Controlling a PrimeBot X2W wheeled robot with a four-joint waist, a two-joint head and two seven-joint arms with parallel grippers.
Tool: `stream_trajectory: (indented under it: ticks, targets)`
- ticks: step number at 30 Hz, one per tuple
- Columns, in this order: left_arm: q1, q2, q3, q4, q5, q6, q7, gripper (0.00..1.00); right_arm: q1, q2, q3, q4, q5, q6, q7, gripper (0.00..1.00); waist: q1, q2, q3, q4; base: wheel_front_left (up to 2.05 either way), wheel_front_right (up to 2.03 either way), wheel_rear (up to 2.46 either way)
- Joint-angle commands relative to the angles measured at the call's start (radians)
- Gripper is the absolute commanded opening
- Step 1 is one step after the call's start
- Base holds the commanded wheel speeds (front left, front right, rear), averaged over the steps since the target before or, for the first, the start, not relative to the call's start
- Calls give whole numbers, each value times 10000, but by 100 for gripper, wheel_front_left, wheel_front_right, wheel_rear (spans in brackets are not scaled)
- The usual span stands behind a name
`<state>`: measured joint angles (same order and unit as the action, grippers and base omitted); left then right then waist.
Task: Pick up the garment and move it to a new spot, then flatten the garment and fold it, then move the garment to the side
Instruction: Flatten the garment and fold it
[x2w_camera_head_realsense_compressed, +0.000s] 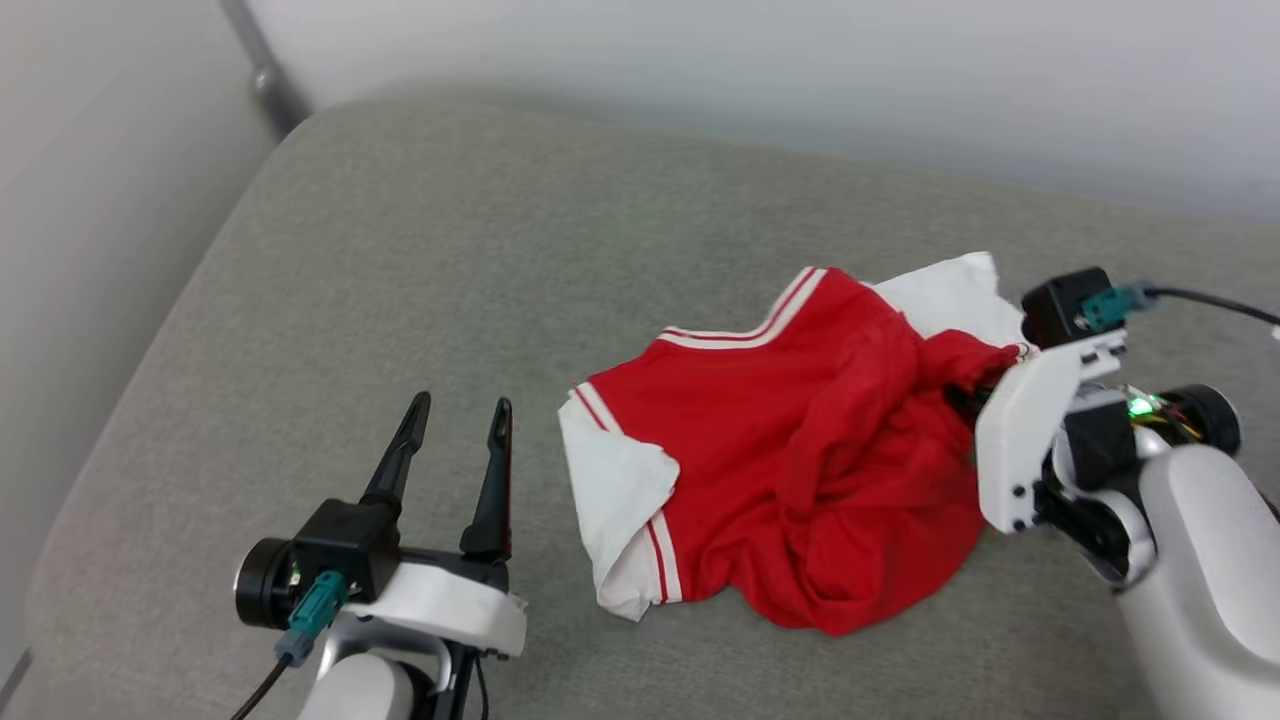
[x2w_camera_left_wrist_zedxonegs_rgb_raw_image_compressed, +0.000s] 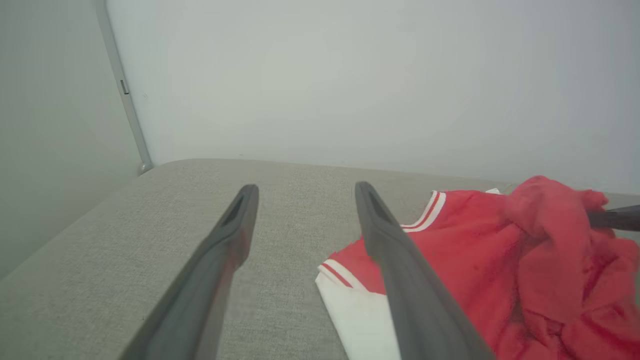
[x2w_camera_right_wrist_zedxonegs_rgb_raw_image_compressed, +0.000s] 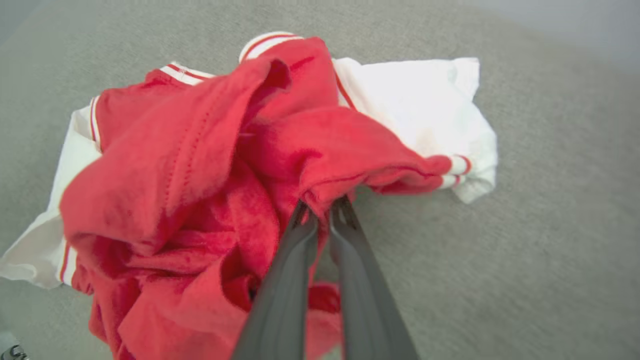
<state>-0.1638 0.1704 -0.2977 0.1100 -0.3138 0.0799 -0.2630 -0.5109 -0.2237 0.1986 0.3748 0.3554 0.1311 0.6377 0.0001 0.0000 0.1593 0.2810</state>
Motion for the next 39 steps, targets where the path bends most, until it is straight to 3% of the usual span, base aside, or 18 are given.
stream_trajectory:
  ticks: [1,6,12,13,14,15,19,25,32,39]
  targets:
    - [172,67,45,1,-19,59,-24,100,405,-137,-64,-407,-45,-7,-15,0,-1,0,-440,-567,0,0,0]
    - [499,295,128,-182,-51,141,111,100,2469,-348,-958,-2440,-289,-7,321,0,-1,0,-725,-1369,0,0,0]
    - [661,497,186,-487,-69,245,359,100,5438,666,-2075,-3778,-604,-7,773,0,-1,0,-701,-1959,0,0,0]
    - [674,517,190,-537,-70,266,392,100,5738,867,-2179,-3760,-614,-7,725,27,-1,0,-675,-2015,0,0,0]
    - [688,538,190,-580,-86,282,443,100,5969,1041,-2233,-3687,-563,-7,669,87,-1,0,-639,-2068,0,0,0]
    - [705,564,212,-613,-108,284,469,100,6101,1172,-2264,-3674,-563,-7,519,100,-1,0,-615,-2117,0,0,0]
    - [832,659,282,-647,-161,361,616,100,6424,1449,-2397,-3806,-572,-7,-236,100,-1,0,-686,-2307,0,0,0]
    - [1136,829,323,-644,-238,419,746,100,6658,1370,-2855,-4664,-941,-7,-1229,100,-1,0,-1063,-2427,0,0,0]
    - [1414,917,347,-690,-322,536,921,100,6561,1486,-3770,-5504,-1742,-7,-3253,100,-1,0,-1502,-2446,0,0,0]
    - [1581,958,337,-663,-416,628,1085,100,6228,1435,-3235,-5523,-1978,-7,-4559,100,-1,0,-1779,-2576,0,0,0]
